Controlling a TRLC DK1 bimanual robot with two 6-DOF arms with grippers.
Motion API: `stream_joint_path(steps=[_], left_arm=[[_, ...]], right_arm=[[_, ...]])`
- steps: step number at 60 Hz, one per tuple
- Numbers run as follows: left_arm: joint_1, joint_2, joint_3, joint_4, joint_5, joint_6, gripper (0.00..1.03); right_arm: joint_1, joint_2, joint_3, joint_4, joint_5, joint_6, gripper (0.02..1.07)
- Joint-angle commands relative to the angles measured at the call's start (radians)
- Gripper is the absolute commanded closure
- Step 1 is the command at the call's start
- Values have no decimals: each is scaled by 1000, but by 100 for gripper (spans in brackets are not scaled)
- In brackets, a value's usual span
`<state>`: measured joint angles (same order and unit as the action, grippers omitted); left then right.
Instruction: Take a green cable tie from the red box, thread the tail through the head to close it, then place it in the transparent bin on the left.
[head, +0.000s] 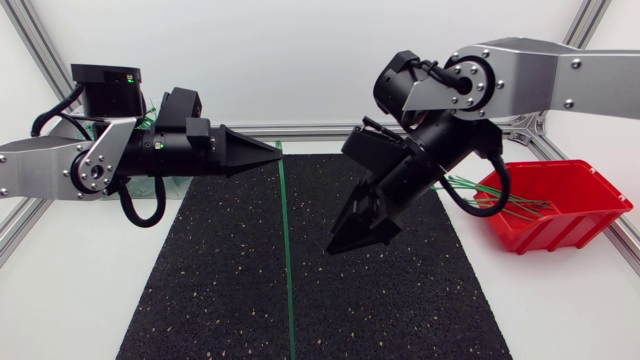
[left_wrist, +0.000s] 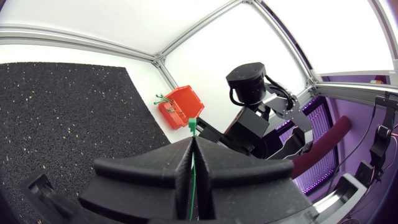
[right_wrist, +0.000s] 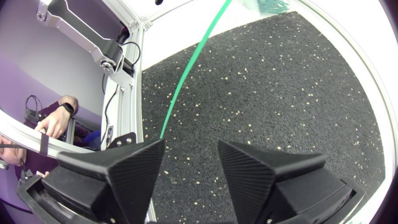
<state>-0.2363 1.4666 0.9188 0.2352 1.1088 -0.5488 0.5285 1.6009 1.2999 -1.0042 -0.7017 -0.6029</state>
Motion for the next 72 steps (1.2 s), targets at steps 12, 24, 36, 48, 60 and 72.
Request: stream_joint_path(steps=[12,24,36,48,60,72], left_arm=[[-1,-2,9,-10,16,27,100],[-6,8,29,-42,26,73,100],[-8,32,34,-40,2,181,100],[-5,69,117,-186,11,319,100],[-11,116,184,-333,40,458,100],[12,167,229,-336,94,458,100]], right_arm=[[77,-47,-68,-27,321,-43,6],[100,-9,10,-189,423,-117,6],[133,-9,59,-191,530,-190,6],[188,-35,7,-66,662,-276,6],[215,-47,-21,55,798,-383,6],[277,-127,-192,391,969,-618,6]])
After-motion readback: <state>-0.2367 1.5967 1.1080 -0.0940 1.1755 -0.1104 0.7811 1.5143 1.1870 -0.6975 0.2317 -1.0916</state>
